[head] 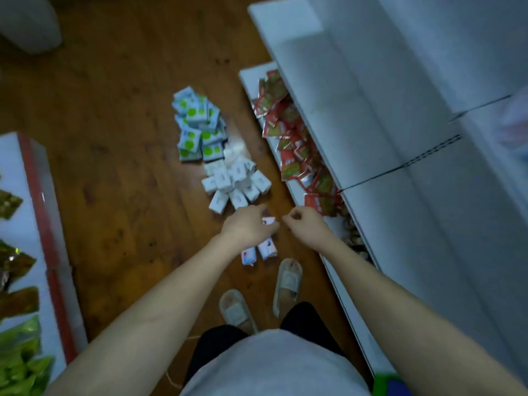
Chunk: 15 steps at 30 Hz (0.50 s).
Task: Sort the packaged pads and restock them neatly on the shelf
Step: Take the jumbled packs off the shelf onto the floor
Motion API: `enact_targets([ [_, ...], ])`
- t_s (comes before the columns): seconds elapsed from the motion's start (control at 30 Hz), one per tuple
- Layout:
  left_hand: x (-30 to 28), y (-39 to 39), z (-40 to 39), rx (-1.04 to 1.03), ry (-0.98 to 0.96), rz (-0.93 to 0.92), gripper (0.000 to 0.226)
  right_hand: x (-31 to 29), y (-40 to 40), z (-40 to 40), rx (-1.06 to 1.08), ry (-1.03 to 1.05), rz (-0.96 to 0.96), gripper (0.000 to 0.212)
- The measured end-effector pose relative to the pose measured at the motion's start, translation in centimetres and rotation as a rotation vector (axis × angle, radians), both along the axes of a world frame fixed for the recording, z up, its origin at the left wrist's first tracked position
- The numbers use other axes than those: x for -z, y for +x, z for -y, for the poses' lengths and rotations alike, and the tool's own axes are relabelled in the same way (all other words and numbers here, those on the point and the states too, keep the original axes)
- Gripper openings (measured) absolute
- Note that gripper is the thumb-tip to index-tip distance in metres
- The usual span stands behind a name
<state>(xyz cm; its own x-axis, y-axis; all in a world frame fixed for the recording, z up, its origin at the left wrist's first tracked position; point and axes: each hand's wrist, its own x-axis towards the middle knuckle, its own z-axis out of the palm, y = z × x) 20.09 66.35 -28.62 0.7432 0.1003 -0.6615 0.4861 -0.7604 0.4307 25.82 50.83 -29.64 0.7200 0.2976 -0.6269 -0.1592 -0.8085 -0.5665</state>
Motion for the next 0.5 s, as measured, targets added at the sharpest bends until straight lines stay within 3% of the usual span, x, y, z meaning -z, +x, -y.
enact_targets([
  [0.2,-13.7,0.5,-0.1,0.062,0.027,0.287,0.041,-13.0,-1.1,1.6,0.01,0.031,0.099,0.019],
  [0.5,-25.8,5.3,4.1,0.259,0.044,0.577,0.045,-25.7,0.6,5.3,0.14,0.051,0.373,0.028],
])
